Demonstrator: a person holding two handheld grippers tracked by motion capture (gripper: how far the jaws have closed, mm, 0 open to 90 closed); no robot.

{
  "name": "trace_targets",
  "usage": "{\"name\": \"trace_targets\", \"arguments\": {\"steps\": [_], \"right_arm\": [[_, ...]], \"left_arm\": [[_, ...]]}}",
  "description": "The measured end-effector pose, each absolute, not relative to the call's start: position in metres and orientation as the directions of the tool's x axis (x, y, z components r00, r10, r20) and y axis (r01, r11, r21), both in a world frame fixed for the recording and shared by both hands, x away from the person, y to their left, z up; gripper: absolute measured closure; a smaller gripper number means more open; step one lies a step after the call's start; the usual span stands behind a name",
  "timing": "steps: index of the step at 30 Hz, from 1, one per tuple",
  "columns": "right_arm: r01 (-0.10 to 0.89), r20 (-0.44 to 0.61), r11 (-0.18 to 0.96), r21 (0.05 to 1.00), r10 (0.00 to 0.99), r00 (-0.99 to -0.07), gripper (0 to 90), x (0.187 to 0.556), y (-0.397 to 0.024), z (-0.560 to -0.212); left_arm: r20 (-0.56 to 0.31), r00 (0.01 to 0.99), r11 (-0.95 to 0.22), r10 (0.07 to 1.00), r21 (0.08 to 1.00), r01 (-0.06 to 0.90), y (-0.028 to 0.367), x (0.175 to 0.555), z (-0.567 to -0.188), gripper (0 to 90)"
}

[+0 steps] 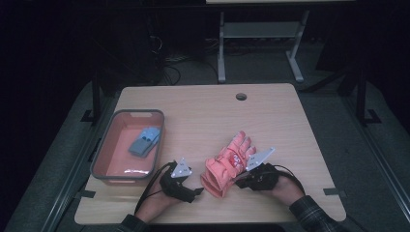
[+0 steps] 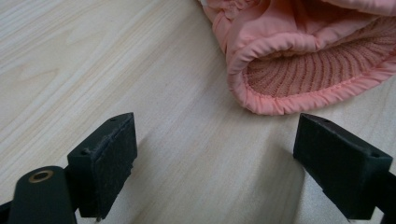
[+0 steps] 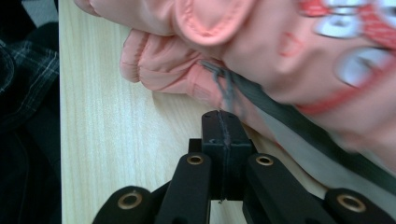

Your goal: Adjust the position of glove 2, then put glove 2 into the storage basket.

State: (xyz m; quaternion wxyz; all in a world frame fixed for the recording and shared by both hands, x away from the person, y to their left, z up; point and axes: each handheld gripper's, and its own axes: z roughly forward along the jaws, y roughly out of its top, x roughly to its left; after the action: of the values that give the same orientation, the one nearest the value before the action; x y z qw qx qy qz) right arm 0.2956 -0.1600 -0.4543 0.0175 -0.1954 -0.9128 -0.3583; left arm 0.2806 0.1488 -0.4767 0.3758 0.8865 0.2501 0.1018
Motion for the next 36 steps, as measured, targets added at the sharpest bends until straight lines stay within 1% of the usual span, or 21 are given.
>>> {"name": "trace_targets", "arguments": {"steps": [3,5,8,9,13,18,24,29,36], "right_arm": [[0.409,0.184,0.631,0.659,0.393,-0.901,81.0,0.294,-0.173,-0.451],[0.417,0.177,0.617,0.668,0.413,-0.893,77.0,0.295,-0.18,-0.45],[0.427,0.177,0.588,0.687,0.435,-0.883,76.4,0.296,-0.19,-0.445],[0.429,0.178,0.581,0.692,0.438,-0.881,76.7,0.296,-0.192,-0.443],[0.441,0.182,0.562,0.699,0.457,-0.871,90.0,0.296,-0.199,-0.437],[0.445,0.178,0.547,0.709,0.472,-0.863,90.0,0.298,-0.206,-0.43],[0.44,0.165,0.529,0.726,0.488,-0.857,90.0,0.302,-0.21,-0.418],[0.434,0.152,0.512,0.741,0.502,-0.852,90.0,0.306,-0.21,-0.408],[0.422,0.133,0.497,0.758,0.517,-0.846,90.0,0.317,-0.209,-0.4]], "left_arm": [[-0.006,0.857,-0.595,0.515,0.717,0.363,0.149,0.281,-0.477,12.8],[-0.005,0.857,-0.598,0.515,0.715,0.363,0.149,0.28,-0.476,12.9],[-0.011,0.862,-0.612,0.507,0.7,0.369,0.149,0.281,-0.474,12.9],[-0.026,0.861,-0.607,0.507,0.698,0.379,0.148,0.281,-0.473,13.0],[-0.046,0.867,-0.605,0.496,0.698,0.383,0.148,0.28,-0.468,12.9],[-0.045,0.882,-0.601,0.469,0.715,0.356,0.148,0.276,-0.453,12.9],[-0.093,0.89,-0.567,0.447,0.74,0.362,0.147,0.276,-0.435,12.9],[-0.107,0.893,-0.548,0.436,0.756,0.358,0.147,0.283,-0.416,13.2],[-0.133,0.888,-0.522,0.44,0.767,0.373,0.146,0.298,-0.399,13.3]]}}
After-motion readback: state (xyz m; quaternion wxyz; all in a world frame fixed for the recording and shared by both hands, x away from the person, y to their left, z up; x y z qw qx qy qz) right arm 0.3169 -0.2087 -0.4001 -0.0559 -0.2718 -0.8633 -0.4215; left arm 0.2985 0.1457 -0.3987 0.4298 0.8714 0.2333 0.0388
